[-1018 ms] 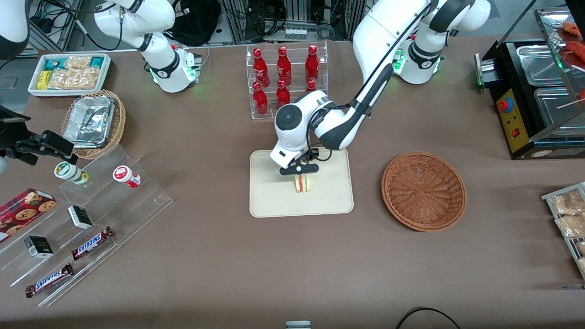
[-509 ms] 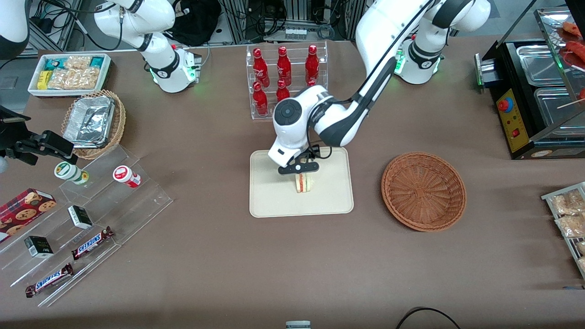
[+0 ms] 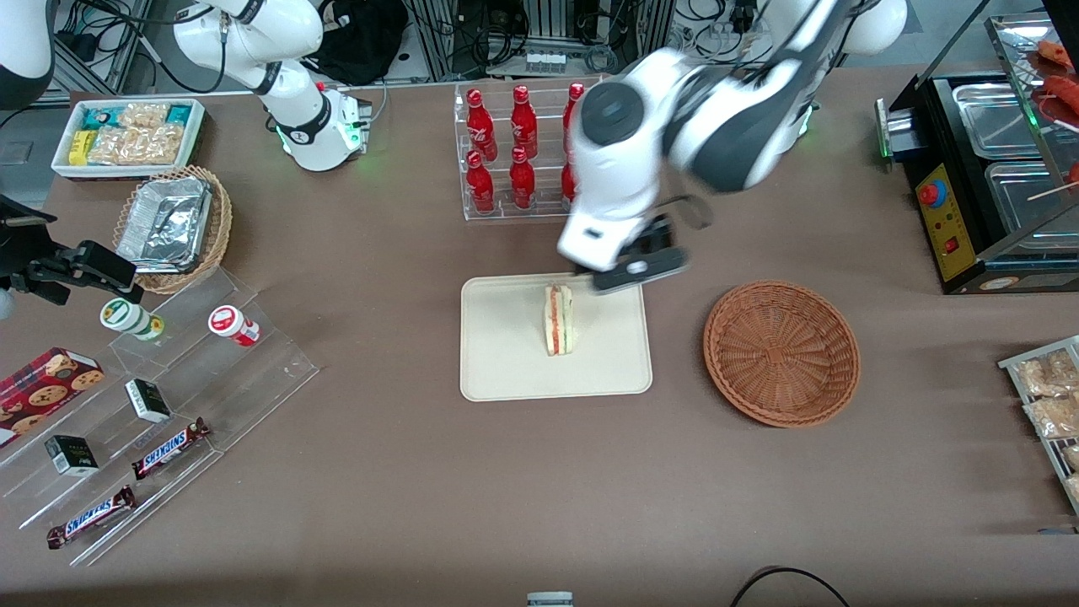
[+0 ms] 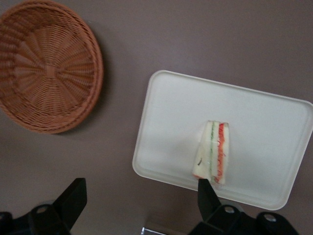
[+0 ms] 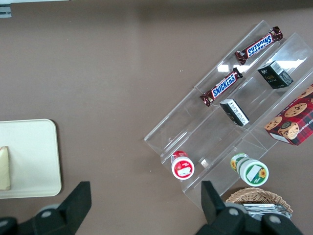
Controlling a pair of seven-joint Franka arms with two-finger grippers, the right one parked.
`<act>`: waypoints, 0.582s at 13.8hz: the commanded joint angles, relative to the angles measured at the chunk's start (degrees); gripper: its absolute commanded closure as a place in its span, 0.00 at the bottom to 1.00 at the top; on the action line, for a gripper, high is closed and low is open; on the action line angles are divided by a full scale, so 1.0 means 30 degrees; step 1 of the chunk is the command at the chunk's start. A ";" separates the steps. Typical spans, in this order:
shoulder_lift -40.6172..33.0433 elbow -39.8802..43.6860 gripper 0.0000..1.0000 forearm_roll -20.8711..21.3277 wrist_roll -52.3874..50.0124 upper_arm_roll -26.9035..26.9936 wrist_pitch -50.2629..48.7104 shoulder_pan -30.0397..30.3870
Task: Place sandwich from basket to tray
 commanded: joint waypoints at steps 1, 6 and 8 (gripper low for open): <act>-0.2644 -0.0707 0.00 -0.0090 0.1372 -0.0176 -0.1522 0.2549; -0.4963 -0.0825 0.00 -0.0702 0.6053 -0.0147 -0.4979 0.6069; -0.5403 -0.0824 0.00 -0.1026 0.8456 -0.0147 -0.5393 0.7708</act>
